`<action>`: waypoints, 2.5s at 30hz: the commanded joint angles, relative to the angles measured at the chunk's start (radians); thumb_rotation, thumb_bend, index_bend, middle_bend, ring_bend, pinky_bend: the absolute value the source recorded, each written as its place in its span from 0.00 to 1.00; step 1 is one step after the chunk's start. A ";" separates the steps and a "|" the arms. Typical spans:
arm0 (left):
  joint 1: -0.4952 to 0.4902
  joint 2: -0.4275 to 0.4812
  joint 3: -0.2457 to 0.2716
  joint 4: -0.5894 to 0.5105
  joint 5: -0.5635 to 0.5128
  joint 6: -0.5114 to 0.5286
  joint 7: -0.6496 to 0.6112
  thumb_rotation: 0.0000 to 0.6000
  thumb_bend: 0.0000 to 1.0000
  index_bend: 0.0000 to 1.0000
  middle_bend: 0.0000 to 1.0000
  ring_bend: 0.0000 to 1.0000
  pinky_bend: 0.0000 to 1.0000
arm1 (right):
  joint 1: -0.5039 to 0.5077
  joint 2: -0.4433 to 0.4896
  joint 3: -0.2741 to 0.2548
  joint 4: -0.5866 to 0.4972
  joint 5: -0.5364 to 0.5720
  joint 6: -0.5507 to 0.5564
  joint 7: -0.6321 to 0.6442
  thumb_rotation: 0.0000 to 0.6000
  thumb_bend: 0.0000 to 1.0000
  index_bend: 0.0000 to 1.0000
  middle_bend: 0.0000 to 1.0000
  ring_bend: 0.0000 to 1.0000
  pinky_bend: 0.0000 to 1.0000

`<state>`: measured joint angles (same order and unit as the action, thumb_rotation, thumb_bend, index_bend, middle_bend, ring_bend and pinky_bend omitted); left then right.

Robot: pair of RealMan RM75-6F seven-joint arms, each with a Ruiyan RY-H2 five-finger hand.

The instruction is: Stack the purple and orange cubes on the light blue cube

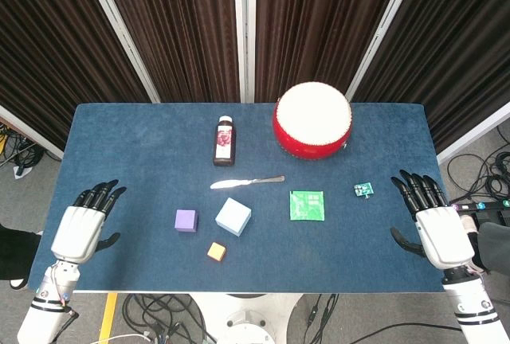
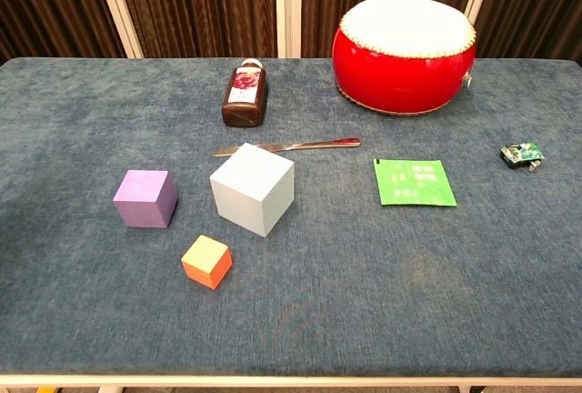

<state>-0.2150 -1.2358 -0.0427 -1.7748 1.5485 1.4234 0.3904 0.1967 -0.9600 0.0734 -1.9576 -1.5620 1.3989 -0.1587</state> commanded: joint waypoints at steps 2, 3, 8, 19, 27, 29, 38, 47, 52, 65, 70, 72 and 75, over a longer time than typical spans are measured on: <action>0.001 -0.001 0.002 0.001 -0.001 -0.001 -0.001 1.00 0.16 0.22 0.24 0.17 0.26 | 0.000 0.000 -0.001 0.000 0.000 -0.002 -0.001 1.00 0.20 0.00 0.00 0.00 0.00; 0.001 -0.001 0.004 0.001 0.001 -0.001 -0.001 1.00 0.16 0.22 0.24 0.17 0.26 | 0.001 -0.001 -0.001 0.000 0.000 -0.003 -0.001 1.00 0.20 0.00 0.00 0.00 0.00; -0.002 0.004 0.009 -0.001 0.009 -0.007 -0.004 1.00 0.16 0.22 0.24 0.17 0.27 | 0.003 0.000 0.002 0.000 0.004 -0.006 0.001 1.00 0.20 0.00 0.00 0.00 0.00; -0.114 0.006 -0.005 -0.017 0.040 -0.161 0.034 1.00 0.16 0.22 0.24 0.17 0.30 | -0.003 0.003 0.005 -0.003 0.002 0.009 0.008 1.00 0.20 0.00 0.00 0.00 0.00; -0.265 -0.028 -0.020 -0.005 0.049 -0.373 0.092 1.00 0.16 0.22 0.24 0.17 0.31 | -0.004 0.007 0.002 0.003 -0.007 0.008 0.027 1.00 0.20 0.00 0.00 0.00 0.00; -0.295 -0.036 -0.028 0.001 0.041 -0.411 0.104 1.00 0.16 0.22 0.24 0.17 0.31 | -0.004 0.005 0.003 0.006 -0.006 0.009 0.029 1.00 0.20 0.00 0.00 0.00 0.00; -0.410 -0.086 -0.092 -0.004 -0.063 -0.525 0.108 1.00 0.16 0.22 0.24 0.17 0.31 | 0.008 0.000 0.014 0.008 0.031 -0.014 0.017 1.00 0.20 0.00 0.00 0.00 0.00; -0.517 -0.168 -0.119 0.021 -0.206 -0.632 0.163 1.00 0.16 0.23 0.25 0.18 0.31 | -0.004 0.022 0.021 0.011 0.032 0.011 0.068 1.00 0.20 0.00 0.00 0.00 0.00; -0.575 -0.214 -0.124 0.049 -0.285 -0.679 0.177 1.00 0.16 0.23 0.25 0.18 0.32 | -0.008 0.031 0.022 0.015 0.026 0.018 0.094 1.00 0.20 0.00 0.00 0.00 0.00; -0.672 -0.280 -0.093 0.141 -0.381 -0.700 0.231 1.00 0.16 0.24 0.25 0.18 0.32 | -0.009 0.042 0.028 0.019 0.032 0.021 0.121 1.00 0.20 0.00 0.00 0.00 0.00; -0.704 -0.303 -0.065 0.197 -0.361 -0.694 0.273 1.00 0.16 0.25 0.26 0.18 0.32 | -0.009 0.043 0.028 0.022 0.032 0.019 0.126 1.00 0.20 0.00 0.00 0.00 0.00; -0.715 -0.315 -0.063 0.210 -0.372 -0.704 0.262 1.00 0.16 0.26 0.26 0.18 0.32 | -0.009 0.044 0.028 0.023 0.033 0.019 0.128 1.00 0.20 0.00 0.00 0.00 0.00; -0.730 -0.327 -0.065 0.229 -0.385 -0.713 0.246 1.00 0.16 0.26 0.26 0.18 0.32 | -0.009 0.044 0.029 0.024 0.035 0.019 0.130 1.00 0.20 0.00 0.00 0.00 0.00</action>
<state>-0.9347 -1.5548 -0.1086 -1.5589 1.1705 0.7162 0.6443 0.1878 -0.9157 0.1027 -1.9342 -1.5272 1.4183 -0.0287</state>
